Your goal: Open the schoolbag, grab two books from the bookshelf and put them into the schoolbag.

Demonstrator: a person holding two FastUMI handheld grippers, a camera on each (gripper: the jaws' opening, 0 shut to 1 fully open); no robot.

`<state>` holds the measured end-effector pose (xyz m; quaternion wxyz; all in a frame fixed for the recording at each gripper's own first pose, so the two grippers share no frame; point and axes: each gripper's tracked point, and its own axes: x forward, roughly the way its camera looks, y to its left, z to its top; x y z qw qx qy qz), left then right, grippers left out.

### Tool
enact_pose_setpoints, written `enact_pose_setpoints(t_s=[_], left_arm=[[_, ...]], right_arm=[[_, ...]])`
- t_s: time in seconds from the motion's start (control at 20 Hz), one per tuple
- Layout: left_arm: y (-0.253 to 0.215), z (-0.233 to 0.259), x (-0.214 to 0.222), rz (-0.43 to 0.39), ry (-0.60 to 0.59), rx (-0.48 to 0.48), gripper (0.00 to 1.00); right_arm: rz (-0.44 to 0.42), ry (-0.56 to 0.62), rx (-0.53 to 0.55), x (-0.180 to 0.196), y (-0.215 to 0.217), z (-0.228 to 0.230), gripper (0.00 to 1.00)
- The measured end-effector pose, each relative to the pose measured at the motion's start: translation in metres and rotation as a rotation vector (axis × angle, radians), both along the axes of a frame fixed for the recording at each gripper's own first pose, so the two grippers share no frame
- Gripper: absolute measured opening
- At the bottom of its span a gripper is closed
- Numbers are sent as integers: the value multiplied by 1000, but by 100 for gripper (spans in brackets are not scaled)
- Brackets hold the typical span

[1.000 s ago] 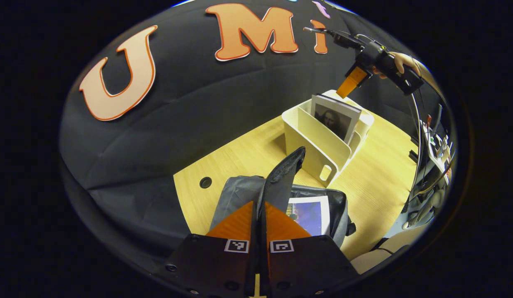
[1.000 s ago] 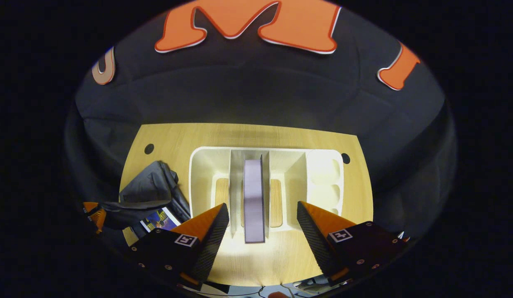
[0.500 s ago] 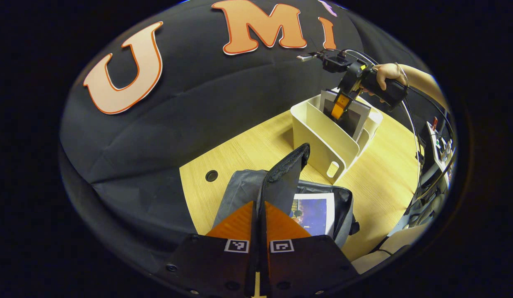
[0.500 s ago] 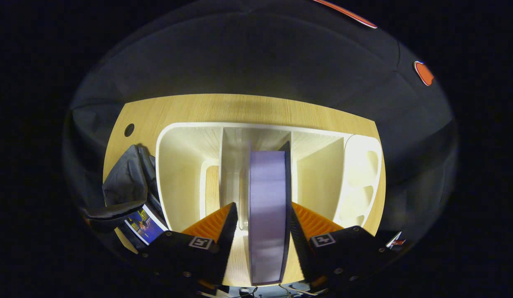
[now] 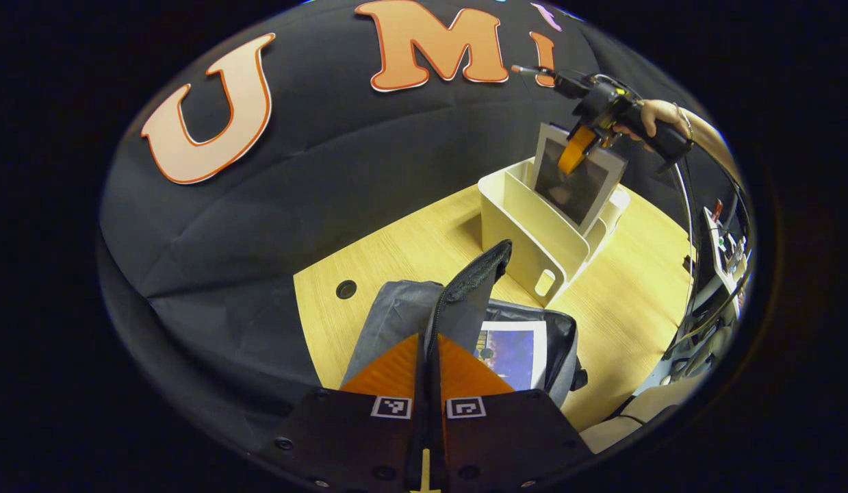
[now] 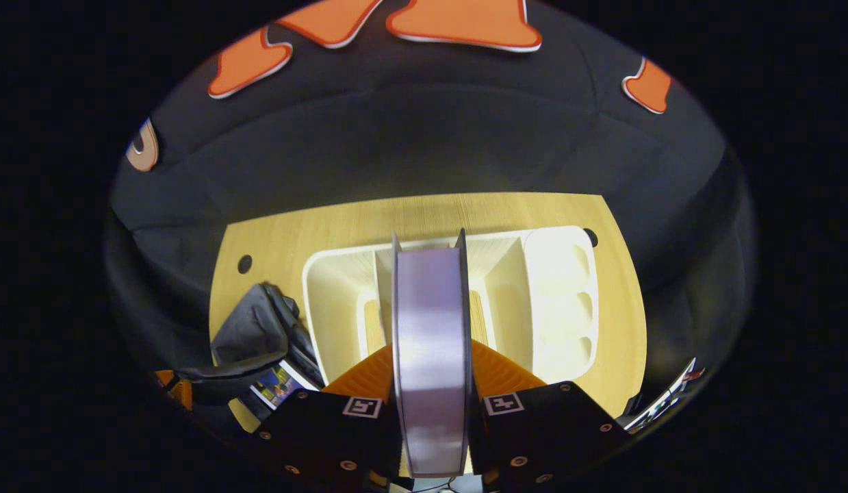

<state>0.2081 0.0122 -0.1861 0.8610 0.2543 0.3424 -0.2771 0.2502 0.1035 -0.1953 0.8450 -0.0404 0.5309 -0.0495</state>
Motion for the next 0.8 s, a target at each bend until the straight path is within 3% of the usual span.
enact_pose_setpoints(t_s=[0.05,0.4,0.6,0.8], left_arm=[[-2,0,-2,-6,2,-4,5],[-7,-4,-8,-20,31,-49,5],[-15,-4,-15,-65,22,-35,5],[-18,-1,-13,-101,6,12,5]], right_arm=[[1,-32,1,-5,1,20,39],[57,-204,46,-71,32,123,39],[89,-210,129,-133,59,127,39],[21,-226,338,-174,81,98,39]])
